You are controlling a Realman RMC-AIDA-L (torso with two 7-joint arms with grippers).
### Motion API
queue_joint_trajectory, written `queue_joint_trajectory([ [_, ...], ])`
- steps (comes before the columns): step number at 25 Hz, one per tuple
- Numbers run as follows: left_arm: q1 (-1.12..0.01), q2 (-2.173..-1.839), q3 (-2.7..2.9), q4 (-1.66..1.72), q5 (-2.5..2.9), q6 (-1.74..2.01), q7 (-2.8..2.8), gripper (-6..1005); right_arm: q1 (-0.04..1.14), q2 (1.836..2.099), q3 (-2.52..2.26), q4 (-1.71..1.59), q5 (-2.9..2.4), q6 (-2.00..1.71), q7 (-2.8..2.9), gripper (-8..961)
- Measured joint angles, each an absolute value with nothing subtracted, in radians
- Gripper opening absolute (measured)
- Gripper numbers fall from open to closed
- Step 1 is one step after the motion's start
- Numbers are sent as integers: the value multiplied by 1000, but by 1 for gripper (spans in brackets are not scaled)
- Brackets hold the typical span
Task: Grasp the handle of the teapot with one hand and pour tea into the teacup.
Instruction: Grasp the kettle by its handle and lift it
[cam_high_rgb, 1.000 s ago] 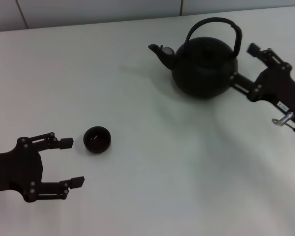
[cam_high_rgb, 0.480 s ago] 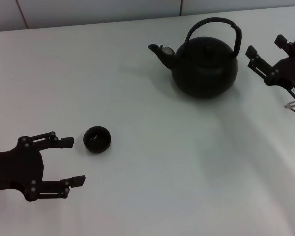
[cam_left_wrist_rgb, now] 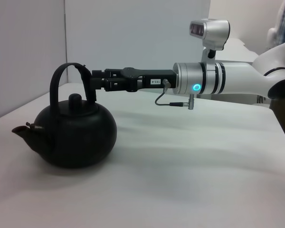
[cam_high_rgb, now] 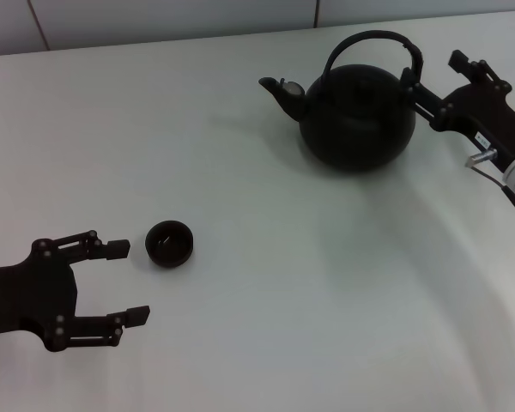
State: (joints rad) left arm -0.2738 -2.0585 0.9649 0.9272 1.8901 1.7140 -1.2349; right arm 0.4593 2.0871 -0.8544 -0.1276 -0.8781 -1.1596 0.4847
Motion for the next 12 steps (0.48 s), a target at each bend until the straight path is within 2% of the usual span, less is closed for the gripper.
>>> queue_joint_trajectory([
  [12, -267, -2061, 965, 925, 1887, 1712, -1235, 855, 484, 2090, -771, -102, -873, -1095, 489, 829],
])
